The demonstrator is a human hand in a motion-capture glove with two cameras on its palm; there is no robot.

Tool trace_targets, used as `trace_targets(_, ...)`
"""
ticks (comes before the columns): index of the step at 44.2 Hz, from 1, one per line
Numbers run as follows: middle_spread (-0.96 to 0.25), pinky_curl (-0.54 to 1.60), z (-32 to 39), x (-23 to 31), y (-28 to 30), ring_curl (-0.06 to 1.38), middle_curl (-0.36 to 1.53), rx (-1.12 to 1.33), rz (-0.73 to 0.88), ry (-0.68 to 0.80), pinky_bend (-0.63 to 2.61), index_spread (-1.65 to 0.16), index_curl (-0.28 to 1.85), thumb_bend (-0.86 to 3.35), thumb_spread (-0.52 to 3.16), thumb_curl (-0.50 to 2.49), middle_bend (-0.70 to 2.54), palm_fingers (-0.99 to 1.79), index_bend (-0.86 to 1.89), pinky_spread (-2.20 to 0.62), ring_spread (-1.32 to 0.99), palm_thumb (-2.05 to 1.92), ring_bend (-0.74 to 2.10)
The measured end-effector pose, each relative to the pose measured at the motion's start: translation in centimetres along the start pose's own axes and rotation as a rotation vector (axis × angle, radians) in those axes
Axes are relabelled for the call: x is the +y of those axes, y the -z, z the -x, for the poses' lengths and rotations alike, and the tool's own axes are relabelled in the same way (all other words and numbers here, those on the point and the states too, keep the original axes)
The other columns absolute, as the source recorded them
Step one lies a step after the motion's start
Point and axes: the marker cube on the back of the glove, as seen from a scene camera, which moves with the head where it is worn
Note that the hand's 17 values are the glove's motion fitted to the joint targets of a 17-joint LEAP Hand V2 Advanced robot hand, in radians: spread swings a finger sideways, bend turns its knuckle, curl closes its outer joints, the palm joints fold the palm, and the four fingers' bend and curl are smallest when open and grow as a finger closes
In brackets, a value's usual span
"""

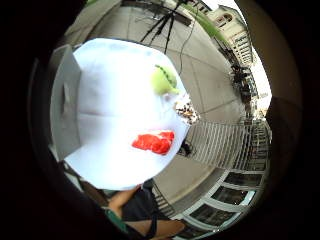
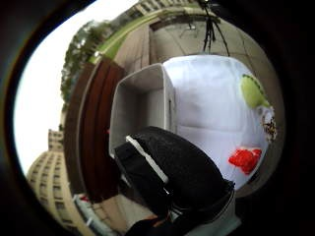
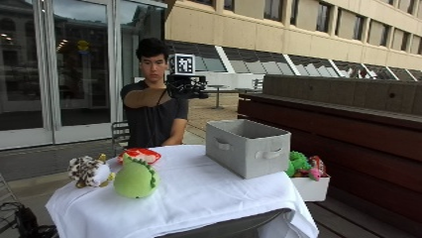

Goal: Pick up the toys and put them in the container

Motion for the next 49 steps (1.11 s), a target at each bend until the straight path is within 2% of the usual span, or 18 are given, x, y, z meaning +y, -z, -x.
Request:
trace_targets(6,-0.06,0.15,0.3,0.4,0.0,0.02,0.08,0.014,-0.031,-0.049,0.46,-0.16,0.10,-0.10,0.68,0.01,0.18,-0.04,0.20,-0.10,-0.18,-0.14,0.15)
trace_targets(12,-0.07,0.19,0.6,0.4,-0.1,0.04,0.13,0.005,-0.039,-0.051,0.48,-0.20,0.16,-0.10,0.87,0.02,0.18,-0.06,0.19,-0.13,-0.22,-0.14,0.16)
trace_targets(24,-0.08,0.25,0.3,0.0,0.0,0.08,0.19,0.013,-0.013,0.034,0.50,-0.23,0.23,-0.10,1.01,0.04,0.18,-0.10,0.17,-0.14,-0.26,-0.14,0.16)
trace_targets(34,-0.08,0.28,-1.0,2.8,0.8,0.12,0.23,0.005,-0.002,-0.006,0.51,-0.24,0.27,-0.10,1.05,0.05,0.16,-0.11,0.16,-0.15,-0.27,-0.15,0.17)
trace_targets(36,-0.08,0.29,-2.0,3.3,1.1,0.12,0.23,0.012,0.018,-0.044,0.51,-0.24,0.27,-0.10,1.05,0.05,0.16,-0.11,0.16,-0.15,-0.27,-0.15,0.17)
trace_targets(39,-0.08,0.30,-3.0,5.2,1.9,0.13,0.24,0.029,0.120,-0.242,0.52,-0.24,0.27,-0.10,1.04,0.06,0.16,-0.11,0.15,-0.14,-0.27,-0.15,0.18)
trace_targets(40,-0.08,0.30,-3.6,5.6,2.0,0.13,0.24,0.032,0.123,-0.251,0.53,-0.24,0.27,-0.10,1.04,0.06,0.16,-0.11,0.15,-0.14,-0.27,-0.15,0.18)
trace_targets(44,-0.08,0.31,-7.7,5.4,0.9,0.15,0.25,0.034,-0.019,-0.044,0.52,-0.24,0.28,-0.10,1.04,0.06,0.17,-0.11,0.15,-0.12,-0.27,-0.15,0.18)
trace_targets(46,-0.07,0.31,-9.1,5.6,0.5,0.15,0.26,0.035,-0.032,-0.031,0.52,-0.24,0.28,-0.10,1.04,0.07,0.17,-0.11,0.15,-0.12,-0.27,-0.15,0.18)
trace_targets(49,-0.07,0.31,-10.3,7.2,0.1,0.16,0.26,0.051,0.028,-0.104,0.52,-0.24,0.28,-0.10,1.04,0.07,0.17,-0.11,0.15,-0.11,-0.27,-0.14,0.18)
